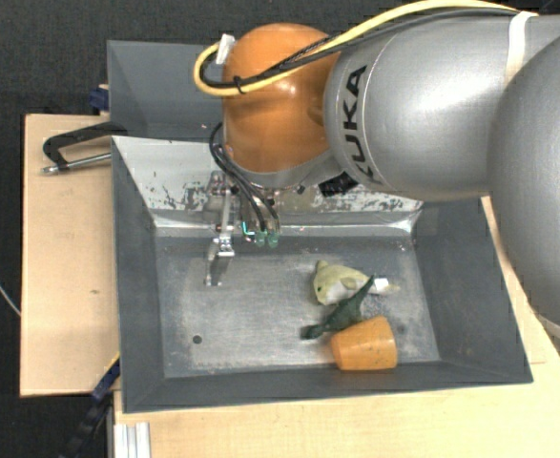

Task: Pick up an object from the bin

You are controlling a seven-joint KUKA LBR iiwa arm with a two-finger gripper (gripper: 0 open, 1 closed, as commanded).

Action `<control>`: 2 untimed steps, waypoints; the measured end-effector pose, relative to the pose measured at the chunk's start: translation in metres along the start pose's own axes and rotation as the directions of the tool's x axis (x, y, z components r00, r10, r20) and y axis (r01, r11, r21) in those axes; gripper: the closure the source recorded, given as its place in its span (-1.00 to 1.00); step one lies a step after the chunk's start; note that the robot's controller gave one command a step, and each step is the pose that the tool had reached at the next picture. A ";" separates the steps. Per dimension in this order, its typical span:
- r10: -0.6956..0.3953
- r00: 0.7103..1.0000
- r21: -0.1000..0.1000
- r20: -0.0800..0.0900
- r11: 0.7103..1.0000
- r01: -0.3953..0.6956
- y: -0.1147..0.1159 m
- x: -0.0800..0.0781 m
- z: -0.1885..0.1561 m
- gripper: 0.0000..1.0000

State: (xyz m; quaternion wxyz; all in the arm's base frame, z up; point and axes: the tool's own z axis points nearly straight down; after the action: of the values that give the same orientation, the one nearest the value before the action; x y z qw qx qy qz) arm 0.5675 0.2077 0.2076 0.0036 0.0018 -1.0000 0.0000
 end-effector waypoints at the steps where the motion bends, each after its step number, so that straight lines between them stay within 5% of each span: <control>1: 0.003 1.000 -0.002 0.008 1.000 -0.003 -0.001 -0.002 -0.005 1.00; 2: 0.016 1.000 0.000 0.000 1.000 -0.016 0.004 -0.001 0.066 1.00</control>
Offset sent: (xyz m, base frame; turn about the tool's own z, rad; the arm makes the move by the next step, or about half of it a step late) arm 0.0000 0.0000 0.0000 0.0000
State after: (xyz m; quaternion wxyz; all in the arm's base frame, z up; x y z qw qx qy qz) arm 0.5677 0.2117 0.1414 0.0034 -0.0064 -1.0000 0.0002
